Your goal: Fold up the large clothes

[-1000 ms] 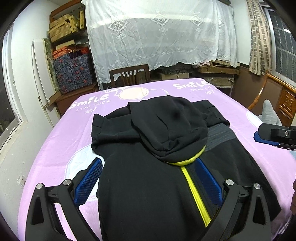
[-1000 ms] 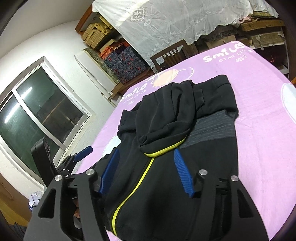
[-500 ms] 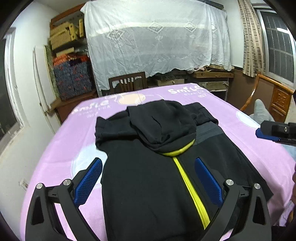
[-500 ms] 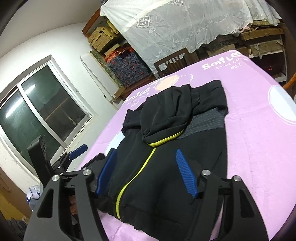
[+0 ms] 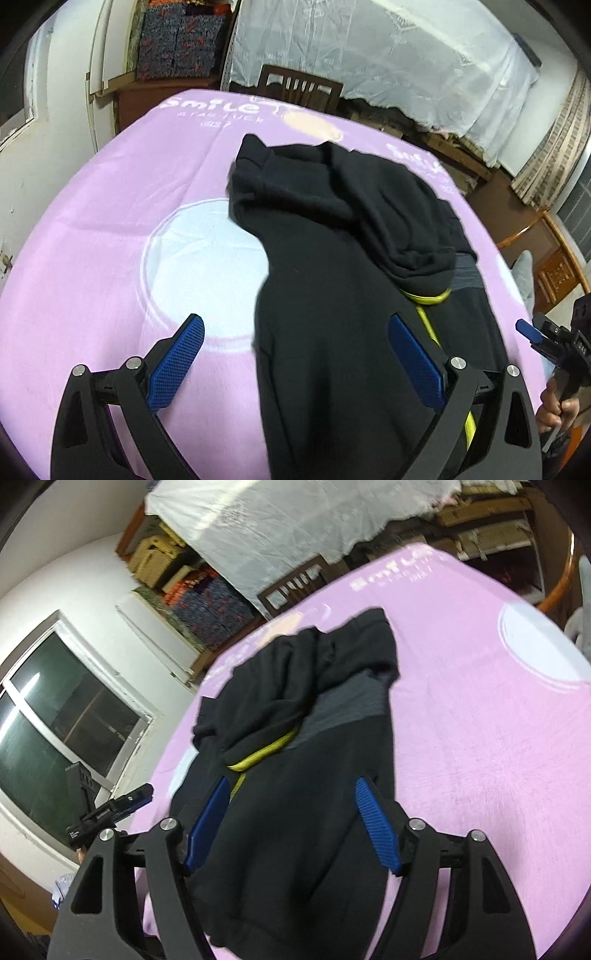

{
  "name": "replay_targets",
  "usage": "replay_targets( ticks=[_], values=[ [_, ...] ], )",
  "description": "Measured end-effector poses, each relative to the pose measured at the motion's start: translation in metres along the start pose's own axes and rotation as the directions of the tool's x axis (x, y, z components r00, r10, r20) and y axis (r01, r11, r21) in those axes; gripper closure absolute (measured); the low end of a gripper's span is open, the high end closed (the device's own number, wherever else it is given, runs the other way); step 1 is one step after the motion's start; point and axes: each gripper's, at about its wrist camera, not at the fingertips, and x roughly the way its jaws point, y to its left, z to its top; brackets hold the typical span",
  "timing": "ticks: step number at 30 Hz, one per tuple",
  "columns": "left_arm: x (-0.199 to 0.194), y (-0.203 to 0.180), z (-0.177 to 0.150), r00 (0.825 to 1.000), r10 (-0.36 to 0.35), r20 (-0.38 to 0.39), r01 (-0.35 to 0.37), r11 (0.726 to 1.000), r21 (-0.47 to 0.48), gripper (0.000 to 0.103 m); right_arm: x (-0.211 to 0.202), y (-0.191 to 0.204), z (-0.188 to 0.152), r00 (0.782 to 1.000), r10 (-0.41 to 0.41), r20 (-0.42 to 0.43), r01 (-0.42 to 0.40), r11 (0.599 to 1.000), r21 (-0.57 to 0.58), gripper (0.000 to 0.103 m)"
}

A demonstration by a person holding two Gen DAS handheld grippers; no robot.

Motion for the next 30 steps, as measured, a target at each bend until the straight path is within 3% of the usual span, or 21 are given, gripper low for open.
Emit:
replay_targets(
  ticks=[6, 16, 19, 22, 30],
  values=[
    [0.038, 0.010, 0.012, 0.993, -0.058, -0.104, 0.055, 0.998, -0.039, 0.003, 0.021, -0.030, 0.018, 0.998, -0.029, -0.053, 0.033, 0.997, 0.073, 0.034],
    [0.044, 0.011, 0.006, 0.980, -0.153, -0.131, 0.146, 0.987, -0.063, 0.003, 0.035, -0.048, 0.023, 0.994, -0.037, -0.106, 0.049, 0.993, 0.108, 0.033],
    [0.036, 0.004, -0.007, 0.967, -0.209, -0.148, 0.203, 0.978, -0.054, 0.003, 0.037, -0.046, 0.015, 0.989, 0.036, -0.143, -0.017, 0.991, 0.131, 0.034],
    [0.023, -0.003, -0.025, 0.967, -0.204, -0.156, 0.205, 0.979, -0.009, 0.003, 0.033, -0.038, 0.002, 0.981, 0.075, -0.180, -0.054, 0.992, 0.118, 0.033],
    [-0.015, -0.008, -0.078, 0.945, -0.275, -0.179, 0.284, 0.959, 0.027, 0.003, 0.006, -0.025, -0.045, 0.963, 0.139, -0.232, -0.121, 0.988, 0.091, 0.034]
  ],
)
